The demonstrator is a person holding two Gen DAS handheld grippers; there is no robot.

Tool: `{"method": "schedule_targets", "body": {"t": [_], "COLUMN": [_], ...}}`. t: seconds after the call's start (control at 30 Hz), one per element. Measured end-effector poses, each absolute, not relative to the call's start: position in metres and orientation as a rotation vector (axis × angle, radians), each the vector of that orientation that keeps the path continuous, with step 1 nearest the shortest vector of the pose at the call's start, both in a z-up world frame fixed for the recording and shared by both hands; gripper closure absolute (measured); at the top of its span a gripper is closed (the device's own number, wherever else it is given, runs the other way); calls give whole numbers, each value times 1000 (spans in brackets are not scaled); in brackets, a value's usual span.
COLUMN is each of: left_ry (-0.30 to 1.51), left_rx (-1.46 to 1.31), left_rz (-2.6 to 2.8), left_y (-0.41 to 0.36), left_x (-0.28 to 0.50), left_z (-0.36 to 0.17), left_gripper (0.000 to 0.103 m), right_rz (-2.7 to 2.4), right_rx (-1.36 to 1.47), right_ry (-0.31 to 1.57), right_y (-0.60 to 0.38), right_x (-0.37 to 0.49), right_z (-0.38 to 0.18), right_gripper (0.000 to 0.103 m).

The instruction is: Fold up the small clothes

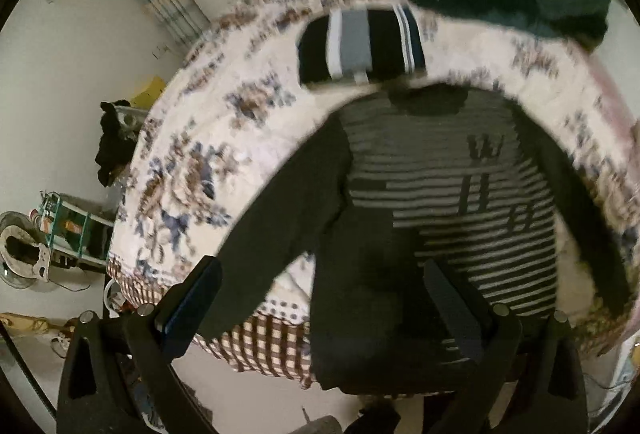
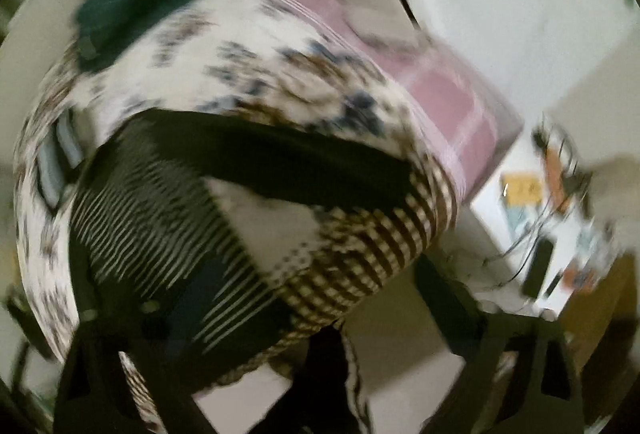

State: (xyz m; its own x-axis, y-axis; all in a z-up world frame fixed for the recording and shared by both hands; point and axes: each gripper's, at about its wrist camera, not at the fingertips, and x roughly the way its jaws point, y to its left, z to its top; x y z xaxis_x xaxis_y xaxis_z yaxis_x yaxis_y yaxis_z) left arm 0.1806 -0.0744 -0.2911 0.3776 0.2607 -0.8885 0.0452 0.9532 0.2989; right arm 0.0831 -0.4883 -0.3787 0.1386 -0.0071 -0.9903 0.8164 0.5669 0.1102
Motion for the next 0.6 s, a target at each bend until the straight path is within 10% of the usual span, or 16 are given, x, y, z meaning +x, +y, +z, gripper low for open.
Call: {"method": "schedule_targets", "body": {"t": [0.47, 0.57, 0.6], "left_ry": [1367, 1360, 1354], "left_rx": [395, 436, 443], "left_rz": [178, 155, 144], "left_y": [-145, -157, -161], "left_x": [215, 219, 221], "left_z": [-458, -471, -475], "left_gripper": [0, 0, 0], "right_rz": [-796, -787, -766], "right_rx": [1086, 966, 942], "right_ry": [1424, 1367, 1332], "right_y": [-636, -626, -623], "right_x": [67, 76, 78], "right_z": [-669, -656, -646], "right_gripper": [33, 98, 99]}}
